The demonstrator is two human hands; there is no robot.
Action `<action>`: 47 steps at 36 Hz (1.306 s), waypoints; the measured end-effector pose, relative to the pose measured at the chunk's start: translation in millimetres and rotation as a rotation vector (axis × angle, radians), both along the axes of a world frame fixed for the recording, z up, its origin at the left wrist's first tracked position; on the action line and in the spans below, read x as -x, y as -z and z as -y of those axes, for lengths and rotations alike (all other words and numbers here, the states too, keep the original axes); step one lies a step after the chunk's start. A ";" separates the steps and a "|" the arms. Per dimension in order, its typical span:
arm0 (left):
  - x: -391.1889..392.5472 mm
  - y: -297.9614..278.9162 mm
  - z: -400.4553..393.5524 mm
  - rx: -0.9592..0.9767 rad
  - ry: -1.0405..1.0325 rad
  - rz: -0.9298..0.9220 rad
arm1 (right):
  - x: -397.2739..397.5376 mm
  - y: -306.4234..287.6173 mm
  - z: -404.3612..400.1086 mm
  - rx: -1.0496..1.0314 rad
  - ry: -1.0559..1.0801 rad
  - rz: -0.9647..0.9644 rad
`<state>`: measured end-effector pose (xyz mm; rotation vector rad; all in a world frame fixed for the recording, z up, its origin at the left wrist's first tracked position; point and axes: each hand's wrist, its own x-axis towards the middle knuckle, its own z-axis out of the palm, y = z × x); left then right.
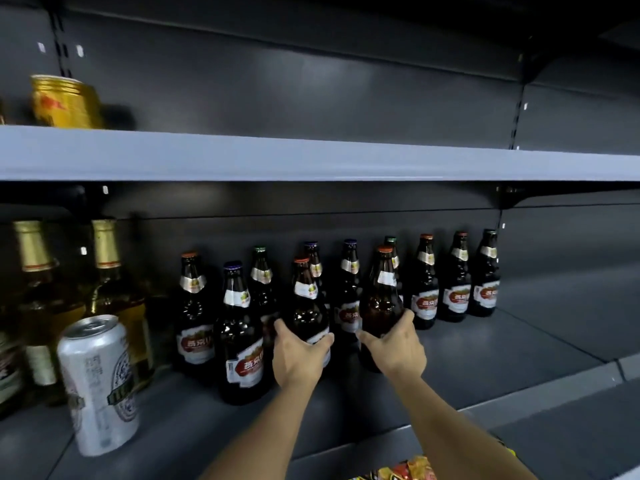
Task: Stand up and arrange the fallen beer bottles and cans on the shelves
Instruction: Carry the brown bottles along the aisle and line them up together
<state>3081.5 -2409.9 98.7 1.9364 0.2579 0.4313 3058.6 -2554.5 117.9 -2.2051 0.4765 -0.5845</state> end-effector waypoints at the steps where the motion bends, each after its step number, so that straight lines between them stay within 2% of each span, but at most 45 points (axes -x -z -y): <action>1: -1.5 0.2 1.0 -0.014 -0.003 -0.005 | -3.5 2.1 0.3 0.000 -0.007 -0.007; 8: -7.7 7.3 6.4 -0.062 -0.042 0.001 | -11.8 18.9 4.2 0.008 -0.022 0.001; 15: -7.8 14.8 11.8 0.041 0.000 0.068 | -12.3 22.6 6.7 0.018 -0.079 0.005; 19: -0.3 14.3 10.1 0.068 0.032 0.041 | -10.2 27.3 9.5 -0.011 -0.132 0.018; 22: 17.5 15.7 5.8 0.020 0.019 0.046 | -1.8 32.9 6.7 0.003 -0.064 0.165; 26: 47.7 18.6 -6.8 -0.196 -0.090 0.053 | 16.9 30.3 -11.4 0.032 0.059 0.500; 29: 71.3 12.3 -24.0 -0.340 -0.206 0.105 | 28.5 15.4 -37.8 0.111 -0.066 0.625; 34: 100.6 1.1 -76.0 -0.361 -0.382 0.283 | 52.6 4.7 -109.9 0.249 -0.391 0.724; 37: 115.1 -6.7 -119.3 -0.362 -0.495 0.364 | 66.8 15.5 -152.7 0.174 -0.583 0.636; 40: 126.2 -11.3 -162.9 -0.337 -0.586 0.386 | 76.1 25.3 -189.6 0.168 -0.691 0.425; 43: 132.2 -10.4 -208.7 -0.319 -0.625 0.339 | 77.2 31.2 -225.3 0.178 -0.757 0.256; 47: 135.0 2.8 -271.2 -0.334 -0.577 0.167 | 74.0 32.6 -274.9 0.132 -0.809 0.059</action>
